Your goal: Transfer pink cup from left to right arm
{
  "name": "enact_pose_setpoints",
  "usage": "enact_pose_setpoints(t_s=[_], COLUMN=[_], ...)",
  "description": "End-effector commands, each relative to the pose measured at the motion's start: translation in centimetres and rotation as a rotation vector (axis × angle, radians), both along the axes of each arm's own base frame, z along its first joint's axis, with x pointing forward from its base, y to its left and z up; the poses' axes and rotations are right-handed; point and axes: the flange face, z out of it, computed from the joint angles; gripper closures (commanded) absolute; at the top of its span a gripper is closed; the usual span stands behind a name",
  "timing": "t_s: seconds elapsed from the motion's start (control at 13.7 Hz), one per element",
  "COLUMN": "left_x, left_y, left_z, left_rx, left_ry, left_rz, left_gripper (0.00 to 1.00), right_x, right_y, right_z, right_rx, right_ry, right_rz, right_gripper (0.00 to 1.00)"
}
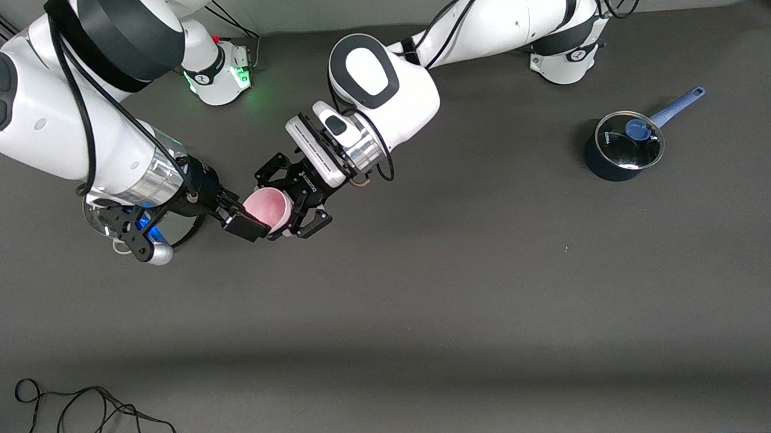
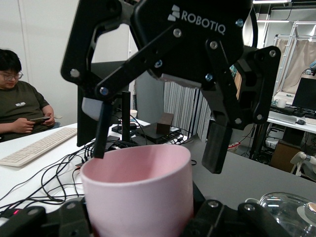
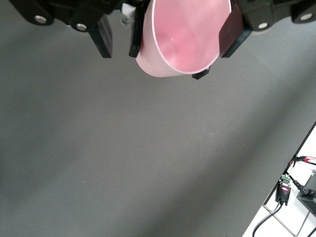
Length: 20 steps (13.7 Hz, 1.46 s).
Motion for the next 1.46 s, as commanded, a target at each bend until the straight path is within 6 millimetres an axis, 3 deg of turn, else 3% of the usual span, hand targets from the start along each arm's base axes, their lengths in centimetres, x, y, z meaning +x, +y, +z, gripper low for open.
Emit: enact_pose_setpoints(t_s=[0.0, 0.29, 0.59, 0.95, 1.39], left_x=[-0.4, -0.4, -0.4, -0.4, -0.4], left_y=[-0.1, -0.1, -0.1, -0.2, -0.1], left_z=[1.0, 1.0, 1.0, 1.0, 1.0], left_rx=[-0.006, -0.006, -0.007, -0.008, -0.006], left_ry=[-0.007, -0.007, -0.007, -0.006, -0.007], left_rz=[0.018, 0.018, 0.017, 0.016, 0.017], left_gripper=[1.00, 1.00, 1.00, 1.00, 1.00], right_x=[-0.5, -1.0, -1.3, -1.7, -1.8], right_y=[0.0, -0.1, -0.1, -0.4, -0.5], right_z=[0.9, 0.9, 1.1, 2.2, 2.1], right_rx=[0.016, -0.006, -0.016, -0.044, -0.071], right_ry=[0.030, 0.055, 0.060, 0.061, 0.057], right_rz=[-0.021, -0.012, -0.007, 0.002, 0.004], right_gripper=[0.14, 0.22, 0.61, 1.00, 1.00])
